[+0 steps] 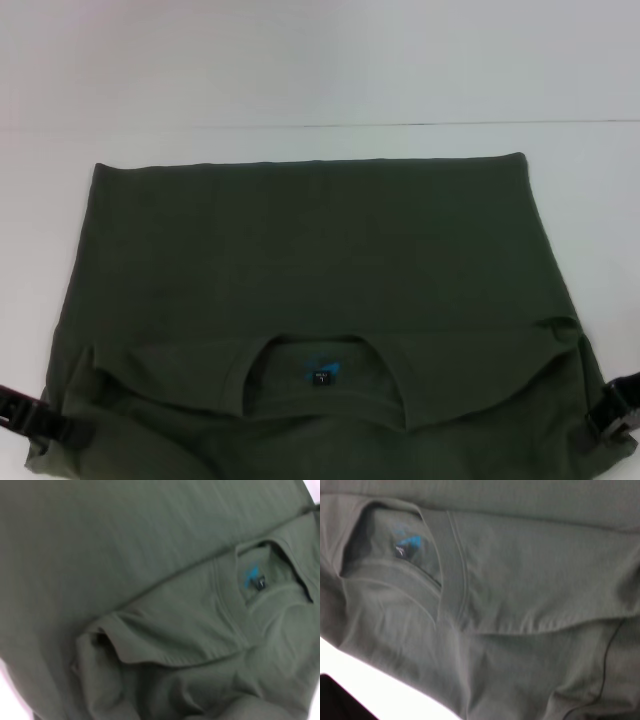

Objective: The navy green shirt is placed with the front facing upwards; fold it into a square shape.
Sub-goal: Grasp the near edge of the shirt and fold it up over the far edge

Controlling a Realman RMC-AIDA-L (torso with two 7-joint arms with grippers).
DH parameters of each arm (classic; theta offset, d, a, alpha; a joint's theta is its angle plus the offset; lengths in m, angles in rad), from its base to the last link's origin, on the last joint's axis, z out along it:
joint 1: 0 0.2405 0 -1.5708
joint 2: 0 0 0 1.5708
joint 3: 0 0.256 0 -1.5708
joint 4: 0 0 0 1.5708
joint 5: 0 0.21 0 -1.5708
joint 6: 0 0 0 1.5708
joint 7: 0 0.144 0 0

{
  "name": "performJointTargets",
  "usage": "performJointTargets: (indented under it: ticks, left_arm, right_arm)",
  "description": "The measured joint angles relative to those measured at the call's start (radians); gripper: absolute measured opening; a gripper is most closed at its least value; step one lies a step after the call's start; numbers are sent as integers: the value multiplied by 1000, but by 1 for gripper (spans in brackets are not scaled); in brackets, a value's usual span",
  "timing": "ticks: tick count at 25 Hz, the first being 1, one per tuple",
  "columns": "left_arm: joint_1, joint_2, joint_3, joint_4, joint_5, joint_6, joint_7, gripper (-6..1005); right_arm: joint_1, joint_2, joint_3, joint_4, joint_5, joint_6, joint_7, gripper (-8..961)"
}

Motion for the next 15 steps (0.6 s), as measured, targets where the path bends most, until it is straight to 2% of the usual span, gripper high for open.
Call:
performJointTargets:
  ticks: [9,15]
  left_arm:
    - [-15,10,0,-15,6,2,-22,52]
    - [-25,16,-7,-18,6,7,-35,53]
  right_arm:
    - [-9,-18,94,-2,1,9,-6,73]
    - [-9,-19,132,-3,2,24,-11,76]
